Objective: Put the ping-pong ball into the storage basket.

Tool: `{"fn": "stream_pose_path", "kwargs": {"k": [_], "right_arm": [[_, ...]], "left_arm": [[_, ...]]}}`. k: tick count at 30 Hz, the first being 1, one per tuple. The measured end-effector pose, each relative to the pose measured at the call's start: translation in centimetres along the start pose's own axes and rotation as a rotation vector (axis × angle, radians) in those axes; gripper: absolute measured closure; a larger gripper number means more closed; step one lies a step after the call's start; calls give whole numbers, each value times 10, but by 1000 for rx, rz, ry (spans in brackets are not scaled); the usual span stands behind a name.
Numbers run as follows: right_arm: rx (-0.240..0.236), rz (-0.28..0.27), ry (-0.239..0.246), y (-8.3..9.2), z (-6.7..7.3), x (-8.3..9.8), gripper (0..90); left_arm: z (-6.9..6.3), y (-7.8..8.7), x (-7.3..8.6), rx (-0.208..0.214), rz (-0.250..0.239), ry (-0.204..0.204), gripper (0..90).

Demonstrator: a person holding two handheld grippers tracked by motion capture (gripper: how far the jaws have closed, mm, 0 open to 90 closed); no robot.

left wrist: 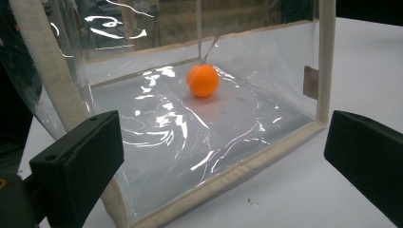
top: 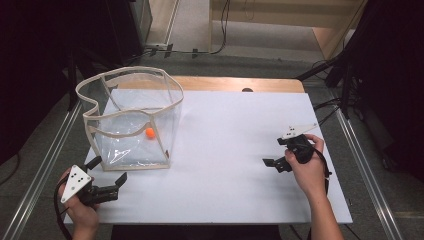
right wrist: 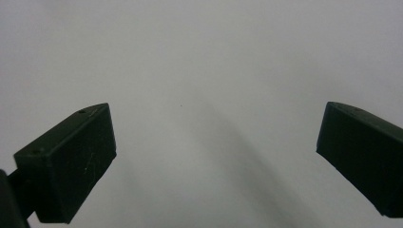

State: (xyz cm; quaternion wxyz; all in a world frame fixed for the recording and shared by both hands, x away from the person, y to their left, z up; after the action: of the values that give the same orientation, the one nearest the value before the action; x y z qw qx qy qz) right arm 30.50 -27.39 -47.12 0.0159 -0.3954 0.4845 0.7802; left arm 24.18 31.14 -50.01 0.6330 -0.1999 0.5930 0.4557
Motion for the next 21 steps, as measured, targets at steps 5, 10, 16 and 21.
{"fn": "stream_pose_path", "kwargs": {"k": [5, 10, 16, 21], "right_arm": [[0, -20, -19, 3, -3, 11, 0], [-3, -42, -34, 6, -7, 21, 0], [-3, -68, -55, 10, -10, 33, 0], [-2, -95, -74, 13, -14, 44, 0]], "left_arm": [[0, 0, 0, -1, 1, -3, 0], [0, 0, 0, -2, 1, 1, 0], [0, 0, 0, -1, 2, -2, 0], [0, 0, 0, -2, 2, -1, 0]]}}
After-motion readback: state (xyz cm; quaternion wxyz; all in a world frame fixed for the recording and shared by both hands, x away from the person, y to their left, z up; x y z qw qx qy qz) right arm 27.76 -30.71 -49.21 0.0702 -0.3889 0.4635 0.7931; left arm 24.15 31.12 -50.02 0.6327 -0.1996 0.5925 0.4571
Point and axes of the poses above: each handheld gripper's, and its own axes: y roughly backward along the jaws, x roughly out of its underside, z roughly to its left, the point moved 1 cm from there along -y, roughly forward along the jaws, and after that the axes turned 9 degrees about -y, right-handed, at the moved point
